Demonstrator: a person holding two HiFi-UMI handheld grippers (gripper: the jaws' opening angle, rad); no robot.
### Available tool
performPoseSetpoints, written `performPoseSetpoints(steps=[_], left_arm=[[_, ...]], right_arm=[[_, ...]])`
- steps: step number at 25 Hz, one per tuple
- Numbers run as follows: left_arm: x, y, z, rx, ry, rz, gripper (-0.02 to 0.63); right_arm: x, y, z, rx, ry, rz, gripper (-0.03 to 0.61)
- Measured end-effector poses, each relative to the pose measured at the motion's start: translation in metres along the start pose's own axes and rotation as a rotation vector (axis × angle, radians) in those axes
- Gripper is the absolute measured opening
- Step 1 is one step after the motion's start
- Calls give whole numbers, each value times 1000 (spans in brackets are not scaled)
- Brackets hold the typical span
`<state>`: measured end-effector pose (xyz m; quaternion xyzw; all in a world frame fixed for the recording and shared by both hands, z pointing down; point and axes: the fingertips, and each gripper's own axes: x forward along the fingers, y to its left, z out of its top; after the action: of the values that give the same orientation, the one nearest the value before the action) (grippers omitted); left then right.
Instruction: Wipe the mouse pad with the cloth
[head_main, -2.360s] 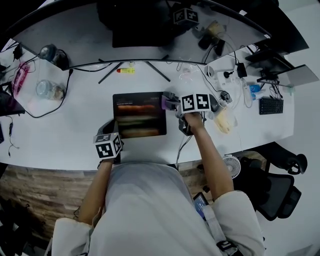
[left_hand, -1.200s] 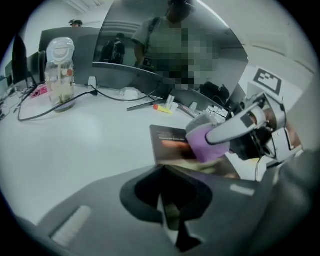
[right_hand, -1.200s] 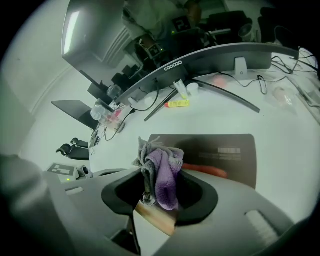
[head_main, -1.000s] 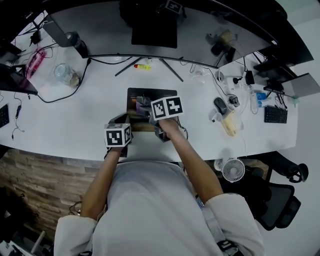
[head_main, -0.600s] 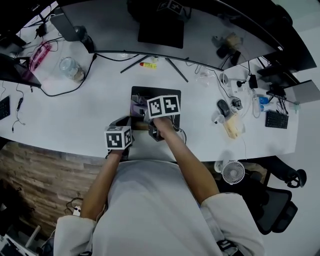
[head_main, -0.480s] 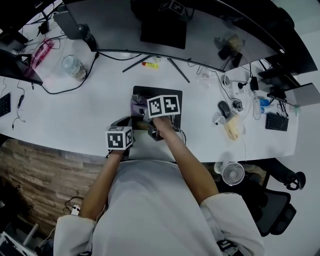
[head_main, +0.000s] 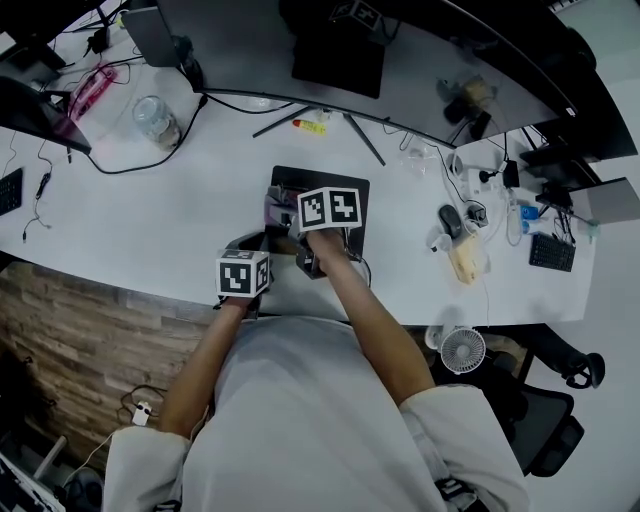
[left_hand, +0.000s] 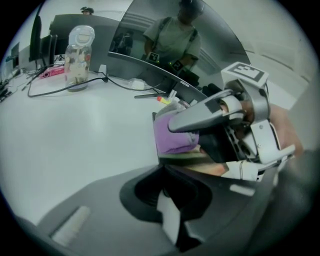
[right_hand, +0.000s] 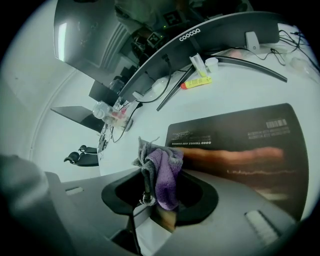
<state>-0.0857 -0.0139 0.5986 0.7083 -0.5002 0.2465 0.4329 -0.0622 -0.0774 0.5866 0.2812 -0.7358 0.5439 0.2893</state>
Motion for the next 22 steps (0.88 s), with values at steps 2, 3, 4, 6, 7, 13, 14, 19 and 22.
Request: performPoseSetpoints(steps=[2,3,4,6,7,13,14,19,22], left_arm=[[0,-1,-1,12,1,6,0],[1,-1,-1,15,0,8,0],[1,0,-1,15,-2,9,0],[0,1,-1,7,-7,7,0],[0,1,-1,5,-9,8,0],[0,2,-1,23,-14,20,0],[0,1,-1,22,-14,21,0],[-1,0,-1,12,-17,24,0],[-1,0,-1,8,-20,24,0]], right_arm=[[-1,-1,-1,-8,1,-8,176],[-2,-2,-2,-10,2,-10,176],[-2,-2,-2,-10,2,-11,176],[-3,-3,-3,-7,4,-12,176],[-3,-4,-3,-6,5,-13,176],[-7,-8,-4,-15,14,-17,176],[-8,-9,-4,-15,15,-17,176],[-13,-15,-5,-7,15,-12,176],[-15,-17,-6,-4,18,-11,176]])
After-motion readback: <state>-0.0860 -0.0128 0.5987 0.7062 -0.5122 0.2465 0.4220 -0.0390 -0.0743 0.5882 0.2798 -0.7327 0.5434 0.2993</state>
